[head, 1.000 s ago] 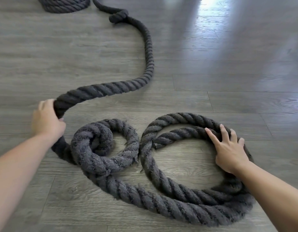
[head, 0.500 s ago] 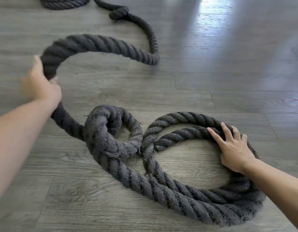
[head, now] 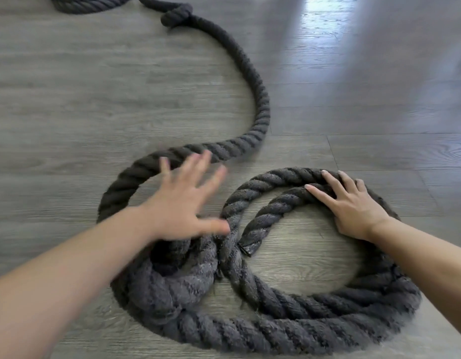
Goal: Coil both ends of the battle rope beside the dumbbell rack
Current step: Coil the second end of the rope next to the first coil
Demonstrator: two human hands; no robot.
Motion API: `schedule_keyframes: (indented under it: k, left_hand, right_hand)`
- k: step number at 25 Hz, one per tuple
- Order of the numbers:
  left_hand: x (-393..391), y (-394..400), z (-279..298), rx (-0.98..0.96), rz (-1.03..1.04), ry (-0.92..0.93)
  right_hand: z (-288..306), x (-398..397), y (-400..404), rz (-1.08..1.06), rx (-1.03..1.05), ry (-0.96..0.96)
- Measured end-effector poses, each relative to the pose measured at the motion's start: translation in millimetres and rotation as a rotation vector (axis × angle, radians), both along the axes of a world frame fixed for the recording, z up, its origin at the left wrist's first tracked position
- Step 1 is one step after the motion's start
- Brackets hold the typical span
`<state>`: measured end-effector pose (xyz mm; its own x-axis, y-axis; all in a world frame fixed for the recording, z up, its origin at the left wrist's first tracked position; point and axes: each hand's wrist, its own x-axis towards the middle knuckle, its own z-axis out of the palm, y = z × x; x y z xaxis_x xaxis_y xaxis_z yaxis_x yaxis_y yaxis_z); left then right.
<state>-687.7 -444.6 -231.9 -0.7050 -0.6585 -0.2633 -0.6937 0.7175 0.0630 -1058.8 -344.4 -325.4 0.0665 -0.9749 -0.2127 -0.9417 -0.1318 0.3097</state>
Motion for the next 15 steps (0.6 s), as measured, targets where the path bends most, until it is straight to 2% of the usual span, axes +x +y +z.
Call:
schedule_keyframes:
  k: [2,4,7,8,11,15]
  left_hand:
    - [-21,52,-14,0.08,-0.423,-0.002]
    - [-33,95,-41,0.144,-0.57,-0.093]
    - [-33,121,-63,0.069,-0.463,-0.154]
    - [-33,124,-63,0.051,-0.432,-0.122]
    - [-42,142,-54,0.065,-0.338,-0.175]
    - [-61,162,-44,0.138,-0.041,-0.201]
  right_hand:
    - [0,-1,-5,0.013,-0.012,0.003]
    - [3,3,-6,-0.035,0.008,-0.012]
    - [12,23,-5,-0.242,0.054,-0.099]
    - [17,36,-7,-0.321,0.068,-0.165]
    - [34,84,-7,-0.574,0.067,-0.423]
    - [54,174,16,-0.942,-0.041,-0.811]
